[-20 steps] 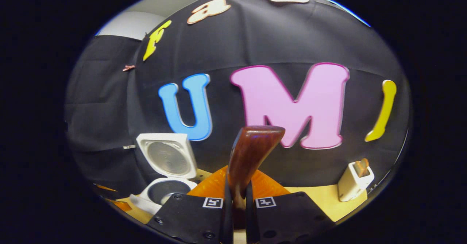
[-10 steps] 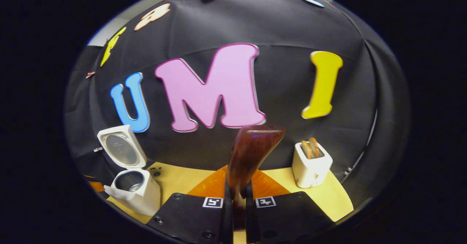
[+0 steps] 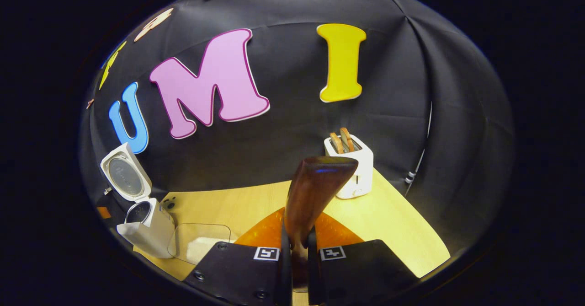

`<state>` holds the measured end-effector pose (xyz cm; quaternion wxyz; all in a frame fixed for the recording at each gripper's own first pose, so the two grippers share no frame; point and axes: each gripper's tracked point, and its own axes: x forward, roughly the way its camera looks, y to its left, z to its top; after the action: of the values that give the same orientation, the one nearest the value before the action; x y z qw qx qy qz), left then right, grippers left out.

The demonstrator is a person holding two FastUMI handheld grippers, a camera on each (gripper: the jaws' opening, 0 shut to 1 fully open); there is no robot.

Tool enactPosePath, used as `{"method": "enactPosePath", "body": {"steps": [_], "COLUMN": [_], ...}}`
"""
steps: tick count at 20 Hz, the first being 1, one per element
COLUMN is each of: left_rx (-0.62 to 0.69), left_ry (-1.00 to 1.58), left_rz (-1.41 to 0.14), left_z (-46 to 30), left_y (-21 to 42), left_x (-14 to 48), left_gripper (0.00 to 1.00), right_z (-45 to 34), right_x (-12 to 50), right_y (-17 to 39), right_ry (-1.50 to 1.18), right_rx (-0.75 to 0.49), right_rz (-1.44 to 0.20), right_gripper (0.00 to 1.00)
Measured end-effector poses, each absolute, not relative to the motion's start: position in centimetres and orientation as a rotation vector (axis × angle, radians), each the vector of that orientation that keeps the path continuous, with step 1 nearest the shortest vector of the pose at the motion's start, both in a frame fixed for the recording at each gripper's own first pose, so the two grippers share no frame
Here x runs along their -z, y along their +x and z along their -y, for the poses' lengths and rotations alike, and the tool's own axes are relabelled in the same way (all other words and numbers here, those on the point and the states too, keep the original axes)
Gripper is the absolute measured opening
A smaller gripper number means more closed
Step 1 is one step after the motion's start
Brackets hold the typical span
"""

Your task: Close the left gripper, press the button to open the rice cooker; take a wooden spoon from the chopstick holder with the right hand, scoop a spoonful of rice and pour it into the rice cooker, then put the wooden spoon back into the chopstick holder.

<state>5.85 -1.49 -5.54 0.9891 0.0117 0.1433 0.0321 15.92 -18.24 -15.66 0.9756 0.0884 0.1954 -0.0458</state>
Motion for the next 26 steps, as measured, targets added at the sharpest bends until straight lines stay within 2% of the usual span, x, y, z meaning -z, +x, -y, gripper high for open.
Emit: {"method": "enactPosePath", "body": {"steps": [10, 15, 20, 21, 25, 26], "left_rx": [-0.061, -0.089, -0.09, -0.086, -0.089, -0.096], "left_ry": [0.07, 0.085, 0.074, 0.073, 0.077, 0.081], "left_rz": [-0.312, -0.303, -0.265, -0.252, -0.173, -0.157], "left_z": [3.0, 2.0, 0.8, 0.4, -1.9, -2.8], "left_y": [5.1, 4.8, 5.1, 5.3, 6.3, 6.5], "left_x": [5.0, 4.4, 2.9, 2.3, -1.0, -1.9], "left_gripper": [0.96, 0.95, 0.95, 0.95, 0.95, 0.95], "right_z": [19.4, 19.8, 20.2, 20.0, 19.7, 19.7], "right_x": [25.1, 27.3, 26.6, 26.1, 24.4, 23.9], "right_y": [15.2, 14.6, 14.1, 14.1, 12.5, 11.9], "right_ry": [0.281, 0.301, 0.29, 0.294, 0.259, 0.25], "right_rx": [0.176, 0.191, 0.205, 0.205, 0.22, 0.23], "right_rz": [-0.529, -0.59, -0.609, -0.612, -0.621, -0.624], "right_gripper": [0.18, 0.17, 0.27, 0.15, 0.69, 0.91]}}
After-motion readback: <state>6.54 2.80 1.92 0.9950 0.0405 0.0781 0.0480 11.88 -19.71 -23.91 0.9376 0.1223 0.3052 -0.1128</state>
